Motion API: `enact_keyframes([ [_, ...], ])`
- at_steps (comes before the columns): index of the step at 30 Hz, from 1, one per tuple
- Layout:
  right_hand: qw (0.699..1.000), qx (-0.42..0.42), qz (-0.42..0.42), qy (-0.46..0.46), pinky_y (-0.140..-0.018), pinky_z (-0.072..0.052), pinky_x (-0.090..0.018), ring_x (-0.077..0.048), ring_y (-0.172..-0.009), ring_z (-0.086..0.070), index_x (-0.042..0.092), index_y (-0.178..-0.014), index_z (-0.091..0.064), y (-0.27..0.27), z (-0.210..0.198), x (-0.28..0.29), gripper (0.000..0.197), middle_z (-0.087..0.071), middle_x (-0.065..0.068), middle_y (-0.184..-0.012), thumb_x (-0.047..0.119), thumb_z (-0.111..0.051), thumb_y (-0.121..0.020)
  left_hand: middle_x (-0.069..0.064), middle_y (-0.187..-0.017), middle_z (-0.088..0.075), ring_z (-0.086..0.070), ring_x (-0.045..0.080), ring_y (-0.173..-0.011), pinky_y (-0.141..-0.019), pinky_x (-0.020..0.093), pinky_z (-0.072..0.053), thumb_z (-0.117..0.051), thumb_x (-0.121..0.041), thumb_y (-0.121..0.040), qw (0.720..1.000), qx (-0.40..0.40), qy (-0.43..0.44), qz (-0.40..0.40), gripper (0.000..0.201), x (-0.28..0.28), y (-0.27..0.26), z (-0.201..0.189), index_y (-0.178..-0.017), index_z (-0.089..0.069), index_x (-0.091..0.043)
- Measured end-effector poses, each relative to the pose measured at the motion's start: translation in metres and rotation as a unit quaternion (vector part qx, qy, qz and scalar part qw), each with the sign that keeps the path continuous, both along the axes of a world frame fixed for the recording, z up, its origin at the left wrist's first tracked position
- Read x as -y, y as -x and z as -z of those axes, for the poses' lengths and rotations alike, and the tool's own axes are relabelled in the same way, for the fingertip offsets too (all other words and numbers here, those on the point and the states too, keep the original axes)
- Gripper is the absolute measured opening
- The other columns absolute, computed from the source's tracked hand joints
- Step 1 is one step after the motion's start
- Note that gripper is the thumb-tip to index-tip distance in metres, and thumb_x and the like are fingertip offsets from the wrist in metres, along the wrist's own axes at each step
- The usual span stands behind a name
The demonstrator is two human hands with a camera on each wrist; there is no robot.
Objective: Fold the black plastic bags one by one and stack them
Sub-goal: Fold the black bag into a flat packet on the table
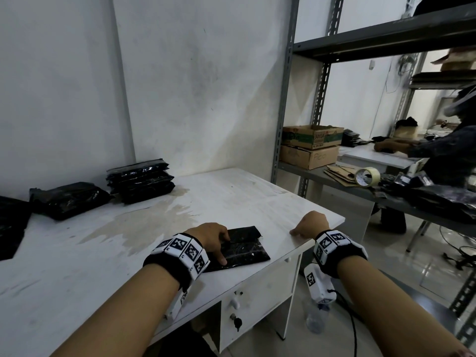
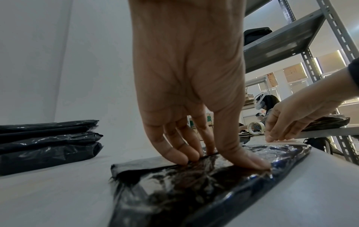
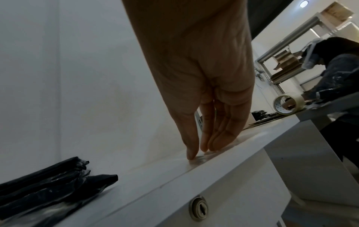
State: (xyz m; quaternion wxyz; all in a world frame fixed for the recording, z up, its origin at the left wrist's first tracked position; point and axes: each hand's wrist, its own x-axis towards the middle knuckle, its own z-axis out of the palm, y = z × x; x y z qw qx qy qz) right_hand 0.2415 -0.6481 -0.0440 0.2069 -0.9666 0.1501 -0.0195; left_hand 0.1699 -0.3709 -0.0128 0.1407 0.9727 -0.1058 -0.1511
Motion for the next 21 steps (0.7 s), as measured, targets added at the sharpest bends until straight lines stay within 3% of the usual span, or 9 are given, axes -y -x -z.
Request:
enact_keyframes([
  [2, 0.999, 0.002, -0.003, -0.045, -0.079, -0.054, -0.026, -0.020, -0.084, -0.069, 0.005, -0.088, -0.072, -0.002, 0.003, 0.007, 0.038, -0.074, -0.007, -0.088, 0.037, -0.081, -0.071, 0.001, -0.136, -0.050, -0.047, 0.021, -0.125, -0.103, 0.035, -0.041, -0.083, -0.022, -0.071, 1.000, -0.001, 0.002, -0.001, 0.067, 0.000, -0.001, 0.001, -0.131, -0.052, -0.020],
  [5, 0.993, 0.013, -0.013, -0.119, -0.088, -0.056, -0.037, -0.026, -0.087, -0.070, 0.000, -0.087, -0.074, -0.001, 0.007, 0.014, 0.031, -0.074, -0.014, -0.091, 0.025, -0.082, -0.073, 0.001, -0.135, -0.051, -0.047, 0.021, -0.124, -0.102, 0.034, -0.042, -0.084, -0.022, -0.071, 1.000, -0.001, 0.000, 0.000, 0.067, 0.000, 0.000, 0.000, -0.130, -0.053, -0.020],
  [8, 0.974, 0.017, -0.028, -0.224, -0.086, -0.057, -0.041, -0.027, -0.076, -0.068, -0.002, -0.080, -0.071, 0.006, 0.011, 0.015, 0.017, -0.072, -0.021, -0.087, 0.013, -0.079, -0.078, 0.001, -0.135, -0.050, -0.047, 0.021, -0.124, -0.102, 0.035, -0.042, -0.083, -0.021, -0.071, 1.000, 0.001, -0.006, 0.002, 0.067, 0.002, 0.000, -0.002, -0.130, -0.053, -0.019],
  [11, 0.978, 0.117, 0.019, -0.172, -0.085, -0.056, -0.042, -0.028, -0.080, -0.068, 0.001, -0.074, -0.071, 0.008, 0.014, 0.021, 0.018, -0.072, -0.016, -0.081, 0.018, -0.074, -0.081, 0.002, -0.135, -0.050, -0.047, 0.022, -0.124, -0.102, 0.034, -0.042, -0.083, -0.022, -0.072, 1.000, 0.003, -0.016, 0.004, 0.067, 0.002, 0.000, -0.002, -0.131, -0.052, -0.019],
  [14, 0.983, 0.119, 0.040, -0.137, -0.079, -0.057, -0.040, -0.032, -0.085, -0.067, -0.007, -0.080, -0.071, 0.016, 0.014, 0.029, 0.031, -0.071, -0.019, -0.084, 0.024, -0.075, -0.079, 0.001, -0.134, -0.051, -0.049, 0.021, -0.123, -0.099, 0.032, -0.042, -0.083, -0.022, -0.072, 1.000, 0.004, -0.018, 0.003, 0.066, 0.004, 0.000, -0.002, -0.130, -0.052, -0.019],
  [16, 0.982, 0.108, 0.076, -0.137, -0.074, -0.056, -0.035, -0.031, -0.083, -0.067, -0.005, -0.083, -0.069, 0.021, 0.019, 0.038, 0.037, -0.070, -0.018, -0.084, 0.031, -0.075, -0.077, 0.001, -0.133, -0.052, -0.050, 0.021, -0.121, -0.098, 0.031, -0.042, -0.083, -0.021, -0.071, 1.000, 0.006, -0.022, 0.003, 0.065, 0.005, -0.002, -0.001, -0.129, -0.053, -0.019],
  [18, 0.974, 0.071, 0.099, -0.192, -0.076, -0.057, -0.035, -0.028, -0.081, -0.068, 0.001, -0.082, -0.064, 0.025, 0.026, 0.044, 0.037, -0.069, -0.013, -0.078, 0.033, -0.079, -0.073, 0.001, -0.133, -0.052, -0.050, 0.021, -0.121, -0.094, 0.030, -0.042, -0.083, -0.021, -0.072, 1.000, 0.009, -0.030, 0.004, 0.064, 0.006, -0.002, -0.001, -0.128, -0.053, -0.018],
  [21, 0.940, 0.037, 0.112, -0.319, -0.083, -0.058, -0.043, -0.031, -0.084, -0.071, 0.002, -0.077, -0.065, 0.025, 0.031, 0.044, 0.025, -0.071, -0.013, -0.072, 0.019, -0.083, -0.072, 0.002, -0.135, -0.051, -0.049, 0.022, -0.122, -0.088, 0.026, -0.040, -0.082, -0.021, -0.073, 0.999, 0.016, -0.039, 0.006, 0.064, 0.008, -0.002, -0.001, -0.129, -0.051, -0.017],
])
